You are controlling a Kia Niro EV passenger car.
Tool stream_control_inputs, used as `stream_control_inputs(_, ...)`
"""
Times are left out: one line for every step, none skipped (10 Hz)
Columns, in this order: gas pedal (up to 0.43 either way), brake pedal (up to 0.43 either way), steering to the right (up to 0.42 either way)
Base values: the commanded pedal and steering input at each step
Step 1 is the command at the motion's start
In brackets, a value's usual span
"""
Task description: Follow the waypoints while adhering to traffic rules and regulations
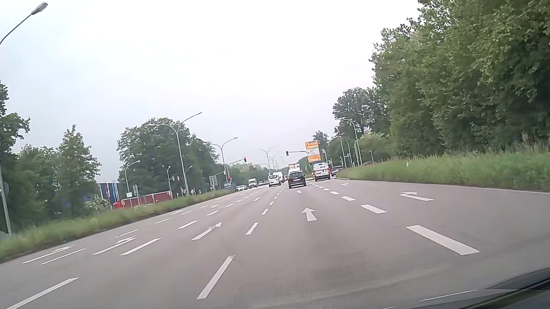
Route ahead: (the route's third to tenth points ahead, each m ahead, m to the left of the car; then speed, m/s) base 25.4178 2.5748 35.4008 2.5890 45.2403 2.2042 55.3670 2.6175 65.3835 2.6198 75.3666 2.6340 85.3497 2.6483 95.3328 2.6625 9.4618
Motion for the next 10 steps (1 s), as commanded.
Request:
stream_control_inputs(0.209, 0.000, 0.002)
stream_control_inputs(0.209, 0.000, 0.002)
stream_control_inputs(0.209, 0.000, 0.002)
stream_control_inputs(0.209, 0.000, 0.002)
stream_control_inputs(0.209, 0.000, 0.002)
stream_control_inputs(0.209, 0.000, 0.002)
stream_control_inputs(0.209, 0.000, 0.002)
stream_control_inputs(0.209, 0.000, 0.002)
stream_control_inputs(0.209, 0.000, 0.002)
stream_control_inputs(0.209, 0.000, 0.002)
